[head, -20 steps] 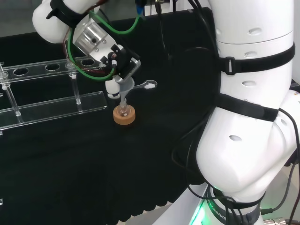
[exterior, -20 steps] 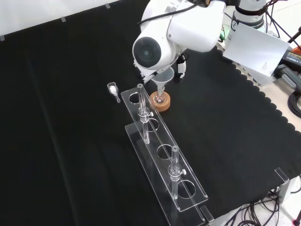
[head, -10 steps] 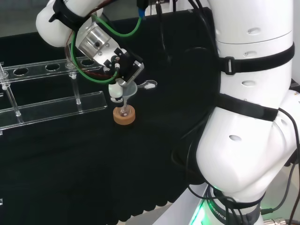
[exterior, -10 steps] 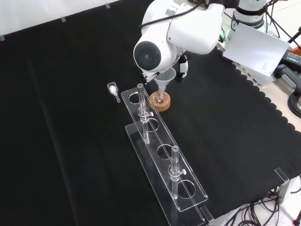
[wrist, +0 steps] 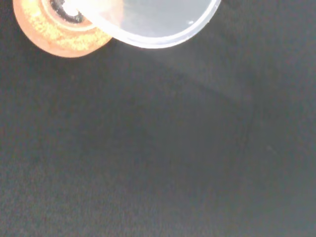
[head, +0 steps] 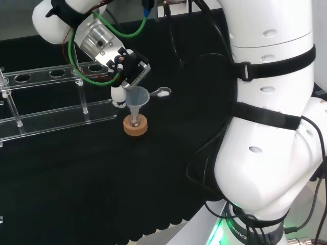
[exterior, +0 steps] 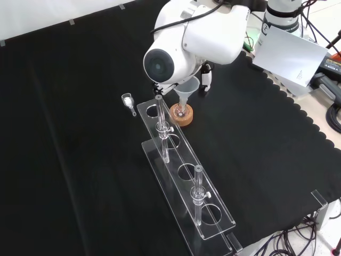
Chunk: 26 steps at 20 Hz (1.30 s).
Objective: Place the funnel on the round-bottom flask.
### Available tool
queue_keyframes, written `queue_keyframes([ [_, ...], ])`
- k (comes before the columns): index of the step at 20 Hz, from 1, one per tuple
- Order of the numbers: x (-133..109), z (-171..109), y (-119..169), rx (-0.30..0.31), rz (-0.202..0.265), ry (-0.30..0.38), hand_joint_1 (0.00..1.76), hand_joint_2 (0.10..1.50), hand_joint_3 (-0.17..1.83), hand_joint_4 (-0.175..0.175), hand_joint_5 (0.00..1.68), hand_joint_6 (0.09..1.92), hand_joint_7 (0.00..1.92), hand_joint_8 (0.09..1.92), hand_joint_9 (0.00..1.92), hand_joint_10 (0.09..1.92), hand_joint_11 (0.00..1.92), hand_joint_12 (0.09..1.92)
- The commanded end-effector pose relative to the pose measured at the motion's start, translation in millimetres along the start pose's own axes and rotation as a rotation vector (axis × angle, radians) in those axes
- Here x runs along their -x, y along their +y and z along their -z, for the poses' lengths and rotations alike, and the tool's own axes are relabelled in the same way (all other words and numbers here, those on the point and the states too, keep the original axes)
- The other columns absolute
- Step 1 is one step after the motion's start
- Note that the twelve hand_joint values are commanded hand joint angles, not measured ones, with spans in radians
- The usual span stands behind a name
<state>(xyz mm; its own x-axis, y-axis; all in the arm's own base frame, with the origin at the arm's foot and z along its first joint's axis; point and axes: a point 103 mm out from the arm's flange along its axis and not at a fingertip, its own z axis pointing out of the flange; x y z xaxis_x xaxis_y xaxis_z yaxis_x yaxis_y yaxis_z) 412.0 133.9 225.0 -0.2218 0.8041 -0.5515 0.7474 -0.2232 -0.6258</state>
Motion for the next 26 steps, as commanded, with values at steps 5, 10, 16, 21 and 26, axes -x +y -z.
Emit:
queue_keyframes([
  [5,14.6,-0.2,-10.2,0.010,-0.009,0.035,0.49,0.64,0.24,-0.046,0.07,0.09,0.00,0.44,0.10,0.86,0.25,1.49],
  [10,32.8,7.2,-25.3,0.053,-0.019,0.065,0.47,0.64,0.23,-0.046,0.07,0.09,0.00,0.43,0.10,0.87,0.25,1.49],
  [16,60.6,8.9,-37.3,0.096,-0.012,0.164,0.47,0.66,0.20,-0.046,0.08,0.09,0.00,0.56,0.16,0.85,0.25,1.50],
  [21,82.1,5.0,-40.8,0.128,-0.010,0.232,0.47,0.68,0.18,-0.049,0.11,0.09,0.04,0.66,0.23,0.82,0.26,1.49],
  [26,98.5,0.2,-40.0,0.186,-0.008,0.305,0.47,0.69,0.17,-0.050,0.14,0.09,0.06,0.68,0.26,0.81,0.27,1.49],
])
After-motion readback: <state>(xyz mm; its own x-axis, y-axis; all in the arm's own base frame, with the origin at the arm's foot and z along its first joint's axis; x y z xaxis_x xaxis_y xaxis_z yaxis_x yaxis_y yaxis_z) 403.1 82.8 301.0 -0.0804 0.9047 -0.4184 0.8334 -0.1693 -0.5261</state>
